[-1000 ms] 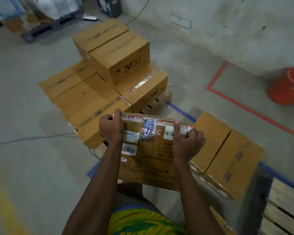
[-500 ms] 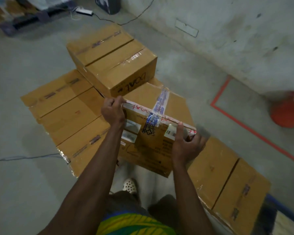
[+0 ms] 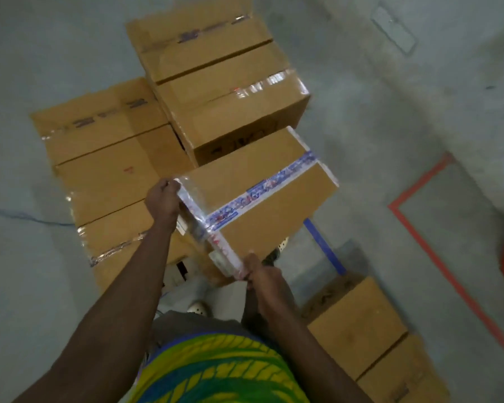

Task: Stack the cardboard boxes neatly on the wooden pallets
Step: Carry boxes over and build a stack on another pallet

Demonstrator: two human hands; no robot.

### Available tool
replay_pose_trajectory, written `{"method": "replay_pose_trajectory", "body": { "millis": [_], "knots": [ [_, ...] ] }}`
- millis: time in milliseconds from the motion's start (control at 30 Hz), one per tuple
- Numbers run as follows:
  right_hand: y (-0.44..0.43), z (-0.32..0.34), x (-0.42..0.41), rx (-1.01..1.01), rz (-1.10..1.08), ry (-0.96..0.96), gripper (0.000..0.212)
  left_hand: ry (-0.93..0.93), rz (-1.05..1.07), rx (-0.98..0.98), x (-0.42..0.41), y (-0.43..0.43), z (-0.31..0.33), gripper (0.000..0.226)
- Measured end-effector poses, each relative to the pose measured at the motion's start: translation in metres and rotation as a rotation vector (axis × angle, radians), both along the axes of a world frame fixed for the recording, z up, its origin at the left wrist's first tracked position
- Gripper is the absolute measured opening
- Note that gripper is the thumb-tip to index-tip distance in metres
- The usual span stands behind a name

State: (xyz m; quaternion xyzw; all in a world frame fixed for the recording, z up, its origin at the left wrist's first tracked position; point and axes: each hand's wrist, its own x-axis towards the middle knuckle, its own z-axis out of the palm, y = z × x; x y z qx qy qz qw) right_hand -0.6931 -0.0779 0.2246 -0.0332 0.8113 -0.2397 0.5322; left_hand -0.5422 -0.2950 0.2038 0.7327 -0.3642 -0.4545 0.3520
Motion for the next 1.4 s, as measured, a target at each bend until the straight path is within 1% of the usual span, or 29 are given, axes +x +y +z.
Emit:
{"method": "replay_pose_trajectory", "body": {
  "millis": [67,133,167,200,267,300,333,367,400,433,467,533,600,633,667,700,733,767,833,867,900,933,967,1067,1133,1167,1233,1333,1400],
  "knots": [
    [-0.02,0.005,-0.018,0.015,0.164,-0.228,0.046,-0.026,0.044,0.06,0.007,-0.006,-0.017,0.029],
    [-0.047,0.007,-0.044,-0.007,0.33,-0.319,0.031,-0.017,0.073,0.139,0.007,-0.009,-0.035,0.051],
    [-0.063,0.003,-0.056,-0.023,0.387,-0.304,0.028,-0.024,0.092,0.189,0.008,-0.011,-0.053,0.063],
    [-0.08,-0.002,-0.07,-0.054,0.459,-0.241,0.03,-0.064,0.107,0.246,0.008,-0.011,-0.064,0.073],
    [-0.118,-0.021,-0.107,-0.108,0.613,-0.034,0.045,-0.123,0.172,0.346,0.016,-0.006,-0.094,0.087],
    [-0.138,-0.03,-0.129,-0.131,0.631,0.076,0.048,-0.063,0.236,0.417,0.018,-0.001,-0.101,0.089],
    [-0.159,-0.041,-0.155,-0.146,0.623,0.166,0.048,0.027,0.306,0.477,0.014,0.005,-0.101,0.078],
    [-0.18,-0.053,-0.181,-0.151,0.628,0.265,0.046,0.091,0.356,0.486,0.01,0.011,-0.103,0.054],
    [-0.2,-0.067,-0.205,-0.129,0.641,0.348,0.047,0.092,0.386,0.434,0.003,0.015,-0.101,0.027],
    [-0.218,-0.079,-0.227,-0.079,0.674,0.433,0.05,0.053,0.388,0.405,-0.005,0.02,-0.102,0.015],
    [-0.232,-0.091,-0.242,-0.018,0.709,0.506,0.055,0.025,0.387,0.413,-0.011,0.027,-0.104,0.019],
    [-0.247,-0.11,-0.255,0.102,0.796,0.57,0.066,0.029,0.396,0.419,-0.012,0.048,-0.12,0.013],
    [-0.251,-0.123,-0.258,0.138,0.804,0.522,0.077,-0.038,0.454,0.473,0.001,0.077,-0.154,0.051],
    [-0.252,-0.133,-0.262,0.151,0.796,0.488,0.085,-0.061,0.474,0.514,0.01,0.093,-0.174,0.065],
    [-0.251,-0.15,-0.269,0.142,0.772,0.446,0.092,-0.077,0.482,0.549,0.017,0.107,-0.193,0.072],
    [-0.248,-0.16,-0.273,0.108,0.745,0.398,0.099,-0.056,0.488,0.547,0.025,0.119,-0.212,0.072],
    [-0.244,-0.172,-0.278,0.071,0.705,0.344,0.099,-0.056,0.493,0.557,0.026,0.122,-0.216,0.069],
    [-0.243,-0.179,-0.283,0.035,0.661,0.306,0.091,-0.065,0.505,0.554,0.025,0.12,-0.213,0.064],
    [-0.247,-0.156,-0.274,-0.011,0.626,0.295,0.062,-0.081,0.541,0.525,0.011,0.104,-0.181,0.06],
    [-0.249,-0.153,-0.273,-0.038,0.613,0.286,0.053,-0.063,0.555,0.502,-0.002,0.091,-0.155,0.058],
    [-0.251,-0.152,-0.274,-0.048,0.596,0.277,0.049,-0.045,0.565,0.481,-0.012,0.082,-0.137,0.052],
    [-0.252,-0.15,-0.276,-0.07,0.577,0.276,0.051,-0.04,0.557,0.461,-0.023,0.074,-0.123,0.046],
    [-0.252,-0.146,-0.279,-0.073,0.548,0.303,0.058,-0.042,0.545,0.456,-0.032,0.069,-0.116,0.045],
    [-0.258,-0.144,-0.308,-0.068,0.481,0.435,0.082,-0.063,0.485,0.43,-0.056,0.056,-0.102,0.048],
    [-0.264,-0.142,-0.337,-0.054,0.464,0.497,0.097,-0.021,0.43,0.413,-0.071,0.044,-0.1,0.051],
    [-0.267,-0.132,-0.348,-0.045,0.446,0.515,0.1,-0.008,0.399,0.405,-0.077,0.036,-0.102,0.055],
    [-0.277,-0.128,-0.373,-0.037,0.427,0.545,0.097,0.032,0.354,0.405,-0.095,0.018,-0.103,0.058],
    [-0.294,-0.127,-0.403,-0.009,0.402,0.56,0.096,0.075,0.3,0.392,-0.132,-0.01,-0.093,0.045],
    [-0.305,-0.132,-0.422,0.012,0.42,0.553,0.098,0.091,0.268,0.391,-0.149,-0.024,-0.095,0.045]
  ]
}}
